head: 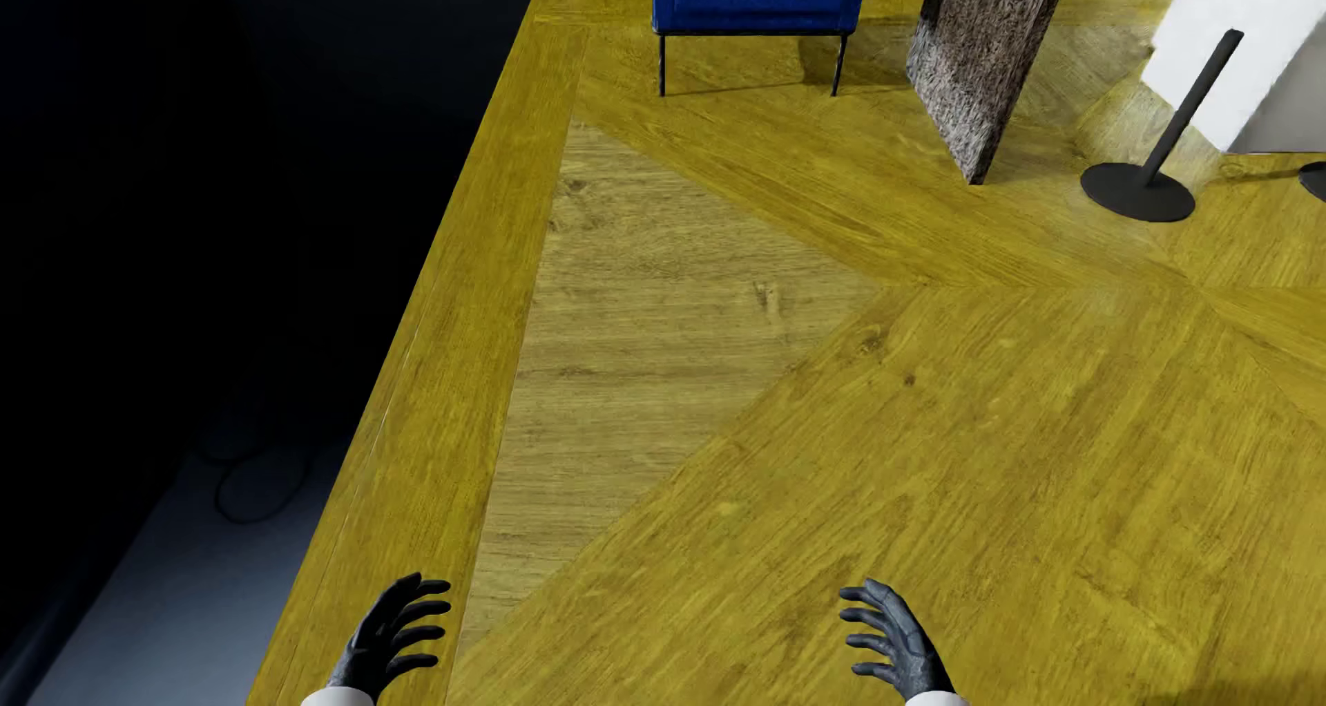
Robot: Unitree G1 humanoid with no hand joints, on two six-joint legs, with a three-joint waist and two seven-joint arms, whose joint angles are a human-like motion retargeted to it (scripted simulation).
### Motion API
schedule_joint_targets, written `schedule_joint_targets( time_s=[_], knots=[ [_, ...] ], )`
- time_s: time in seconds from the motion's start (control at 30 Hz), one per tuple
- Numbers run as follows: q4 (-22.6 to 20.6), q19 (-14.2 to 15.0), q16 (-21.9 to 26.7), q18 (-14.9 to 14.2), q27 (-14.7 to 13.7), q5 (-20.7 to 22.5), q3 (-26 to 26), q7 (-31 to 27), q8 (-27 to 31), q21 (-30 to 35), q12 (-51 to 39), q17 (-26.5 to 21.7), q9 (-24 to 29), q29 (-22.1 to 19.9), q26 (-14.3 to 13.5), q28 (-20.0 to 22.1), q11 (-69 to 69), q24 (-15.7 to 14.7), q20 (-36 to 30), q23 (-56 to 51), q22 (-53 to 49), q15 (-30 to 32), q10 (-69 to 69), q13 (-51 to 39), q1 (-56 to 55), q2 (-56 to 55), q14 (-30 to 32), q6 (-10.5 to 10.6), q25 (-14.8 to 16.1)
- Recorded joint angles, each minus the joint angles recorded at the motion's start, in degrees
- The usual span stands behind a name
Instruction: Walk to the armchair
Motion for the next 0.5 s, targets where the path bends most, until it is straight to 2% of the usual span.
schedule_joint_targets(
  time_s=[0.03, 0.07, 0.1, 0.13, 0.17, 0.2, 0.23, 0.27, 0.3, 0.33, 0.37, 0.4, 0.43, 0.47, 0.5],
  knots=[
    [-0.1, -1.1, 1.2, 0.3, 0.1, -1.1, -0.4, -0.1, -0.5, 0.3, 1.3, 0.8, 0.0, 1.1, -0.9, -0.1, -2.9, -0.6, 0.9, 2.5, 1.6, -5.0, 1.2, 1.6, 0.6, -1.2, -1.4, 0.1, -0.9],
    [0.0, -7.5, 1.0, 0.0, 1.2, -3.1, -0.1, 0.2, 0.6, 0.1, 1.4, 0.7, 0.7, 2.5, -0.2, 0.3, -11.5, -1.6, 0.4, 3.7, 0.2, -13.2, 4.5, 3.4, -0.1, -3.0, -3.7, 0.2, -2.2],
    [0.4, 6.3, 0.4, -0.6, 3.0, -4.7, -0.7, 0.0, -0.2, -1.2, 1.3, 0.7, 1.0, 4.0, 1.1, 1.3, -12.0, -2.1, -1.4, 5.8, 0.2, -9.8, 7.5, 4.1, -0.7, -2.9, -7.0, 0.8, -3.1],
    [1.0, 1.8, -0.6, -1.5, 5.1, -4.5, -1.1, -0.1, -1.1, -0.3, 1.1, 0.5, 1.3, 4.8, 3.0, 2.3, -12.0, -2.0, -1.9, 7.4, 0.3, -7.9, 9.6, 3.8, -0.8, -2.4, -9.2, 1.4, -3.3],
    [2.3, 1.5, -2.6, -1.8, 7.2, -3.2, -0.9, -0.4, -1.3, 0.4, 1.0, 0.2, 1.1, 5.1, 5.3, 3.3, -12.0, -1.1, -1.8, 7.5, -0.3, -8.9, 11.2, 3.5, -1.2, -2.3, -11.3, 3.2, -2.9],
    [1.9, 1.4, -2.3, -2.0, 8.0, -2.7, -0.1, -1.1, -1.2, 1.0, 1.5, 0.0, 2.0, 4.4, 5.9, 3.5, -12.1, -0.1, -2.1, 6.5, -0.2, -10.2, 13.0, 3.7, -1.0, -0.8, -12.4, 4.5, -1.8],
    [1.9, 1.5, -2.4, -2.1, 7.9, -2.3, 1.1, -1.2, -1.2, 0.9, 1.7, 0.4, 2.5, 2.9, 6.1, 3.3, -12.0, 0.8, -0.7, 5.6, -0.1, -11.5, 13.8, 3.3, -1.8, 0.1, -12.9, 5.7, -0.2],
    [2.8, 1.7, -3.3, -1.0, 6.6, -2.0, 2.1, -1.0, -1.5, 2.1, 3.3, -0.3, 2.6, 1.1, 5.2, 3.0, -12.2, 1.5, 0.7, 5.6, 0.2, -12.9, 15.2, 2.0, -2.7, 1.3, -13.9, 6.9, 2.0],
    [2.6, 2.0, -2.2, -0.5, 4.8, -2.2, 2.1, -0.8, -1.2, 2.8, 4.9, -0.2, 3.5, -0.4, 4.2, 2.7, -11.3, 1.4, 0.9, 4.5, 1.6, -14.3, 16.0, -0.2, -1.6, 2.4, -15.7, 6.9, 3.9],
    [2.8, 0.9, -0.8, -0.6, 2.6, -1.8, 2.1, -0.8, -0.8, 2.2, 6.4, 1.5, 4.6, -1.9, 4.1, 2.6, -8.1, 1.0, 1.6, 3.9, 1.6, -14.2, 16.8, -2.3, -0.5, 2.1, -17.6, 6.6, 5.4],
    [3.1, 1.4, 0.3, -0.7, 0.5, -1.3, 2.1, -0.8, -0.1, 3.1, 6.6, 3.2, 5.5, -3.4, 4.0, 2.9, -1.4, 0.1, 2.6, 2.8, 2.5, -11.0, 16.7, -3.0, 0.7, -0.4, -18.9, 6.0, 6.3],
    [2.5, -3.1, 1.8, -0.7, -0.6, -1.1, 1.4, -1.0, 0.8, 4.1, 6.1, 3.9, 5.8, -3.7, 4.0, 3.8, 5.6, -1.2, 3.0, 3.9, 3.2, -4.2, 13.9, -2.5, 3.0, -3.9, -18.7, 3.9, 7.0],
    [2.3, -7.7, 1.7, -0.9, -0.6, -1.5, 0.2, -1.3, 0.2, 3.6, 5.1, 3.0, 6.0, -2.6, 3.9, 5.0, 7.7, -2.6, 3.2, 4.7, 2.7, -0.9, 11.2, -1.7, 5.4, -7.0, -18.7, 2.2, 7.3],
    [2.5, -10.2, 1.8, -1.5, 1.0, -2.6, -1.9, -0.7, -1.1, 3.2, 3.9, 2.8, 6.4, -1.2, 3.2, 5.7, 5.7, -3.5, 2.4, 2.2, 1.3, -3.1, 11.2, -0.3, 6.7, -10.3, -18.7, 0.0, 6.6],
    [2.5, -11.3, 0.1, -2.6, 2.3, -4.3, -2.4, 0.0, -2.0, 1.9, 1.0, 1.0, 6.9, -0.1, 3.4, 5.6, -2.5, -3.2, 1.0, 1.9, -0.1, -4.6, 22.1, 1.9, 2.9, -11.8, -14.8, -2.1, 4.5]
  ],
)
